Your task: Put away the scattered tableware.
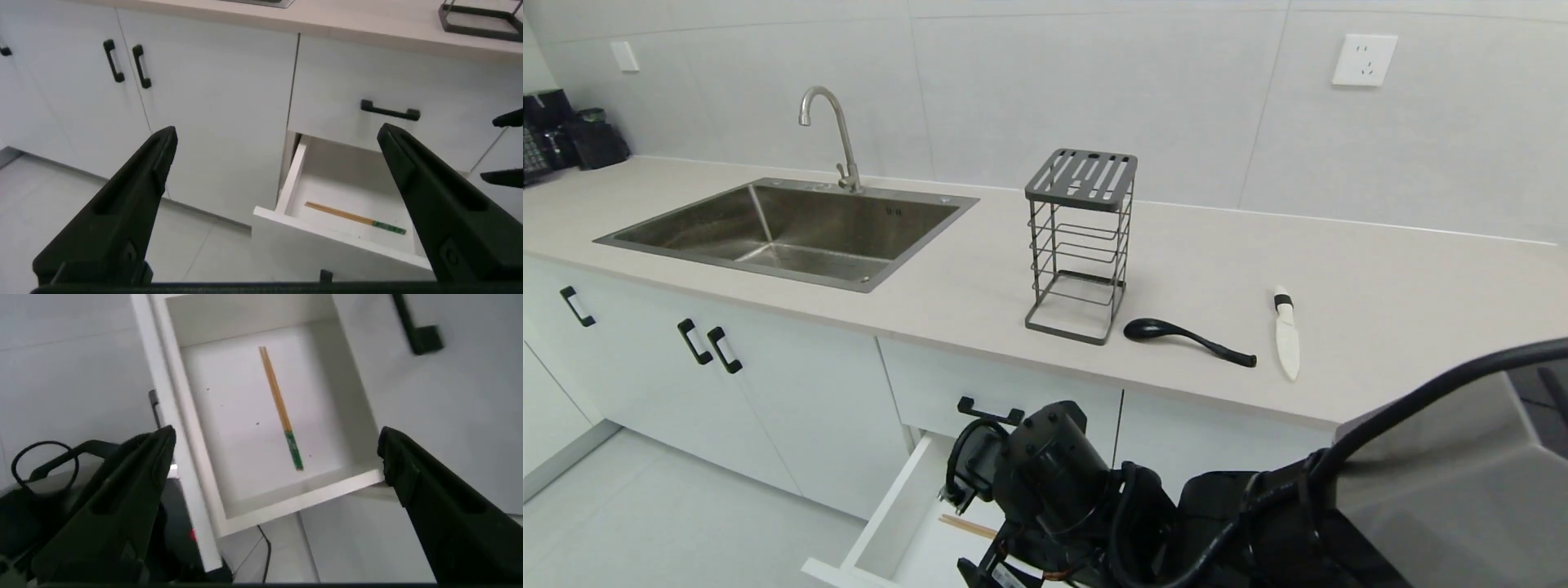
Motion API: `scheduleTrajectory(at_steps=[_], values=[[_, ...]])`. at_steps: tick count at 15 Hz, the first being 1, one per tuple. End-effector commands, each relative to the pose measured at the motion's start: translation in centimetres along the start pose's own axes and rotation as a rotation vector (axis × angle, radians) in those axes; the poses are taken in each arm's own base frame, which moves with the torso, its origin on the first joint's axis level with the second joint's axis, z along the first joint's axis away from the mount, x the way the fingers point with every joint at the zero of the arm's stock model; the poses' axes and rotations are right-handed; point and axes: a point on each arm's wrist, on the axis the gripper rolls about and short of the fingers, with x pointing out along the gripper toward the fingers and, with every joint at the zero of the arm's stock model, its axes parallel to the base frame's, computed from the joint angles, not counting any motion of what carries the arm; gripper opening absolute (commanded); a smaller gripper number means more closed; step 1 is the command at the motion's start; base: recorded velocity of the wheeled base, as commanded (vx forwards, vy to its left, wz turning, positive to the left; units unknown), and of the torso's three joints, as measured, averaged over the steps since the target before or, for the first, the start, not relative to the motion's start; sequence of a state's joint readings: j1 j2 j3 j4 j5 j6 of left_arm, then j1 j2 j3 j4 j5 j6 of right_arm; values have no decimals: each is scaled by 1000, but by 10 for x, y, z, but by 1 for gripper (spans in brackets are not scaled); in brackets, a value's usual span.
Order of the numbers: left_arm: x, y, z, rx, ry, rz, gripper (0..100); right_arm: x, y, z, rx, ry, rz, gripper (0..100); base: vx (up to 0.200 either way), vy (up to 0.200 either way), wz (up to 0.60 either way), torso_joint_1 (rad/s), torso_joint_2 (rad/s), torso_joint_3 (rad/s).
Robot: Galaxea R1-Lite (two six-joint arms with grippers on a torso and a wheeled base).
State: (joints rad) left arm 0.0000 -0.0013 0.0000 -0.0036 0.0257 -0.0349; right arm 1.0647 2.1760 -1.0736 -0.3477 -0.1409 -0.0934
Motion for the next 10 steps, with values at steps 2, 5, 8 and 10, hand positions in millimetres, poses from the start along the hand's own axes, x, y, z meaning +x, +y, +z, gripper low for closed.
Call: scheduleTrajectory(at_steps=[2, 5, 8, 10], values=[[0, 0, 0, 0, 0, 0, 100, 4, -1, 5, -1, 6, 1, 100, 0, 0, 0, 281, -527, -242], [0, 0, 0, 0, 0, 0, 100, 2, 1, 11, -12, 57, 12, 100, 0, 0, 0, 279, -522, -248], [0, 0, 0, 0, 0, 0, 100, 1, 2, 12, -15, 91, 54, 100, 0, 0, 0, 284, -549, -268], [0, 0, 0, 0, 0, 0, 100, 3, 3, 10, -12, 100, 77, 100, 0, 0, 0, 298, -569, -273]])
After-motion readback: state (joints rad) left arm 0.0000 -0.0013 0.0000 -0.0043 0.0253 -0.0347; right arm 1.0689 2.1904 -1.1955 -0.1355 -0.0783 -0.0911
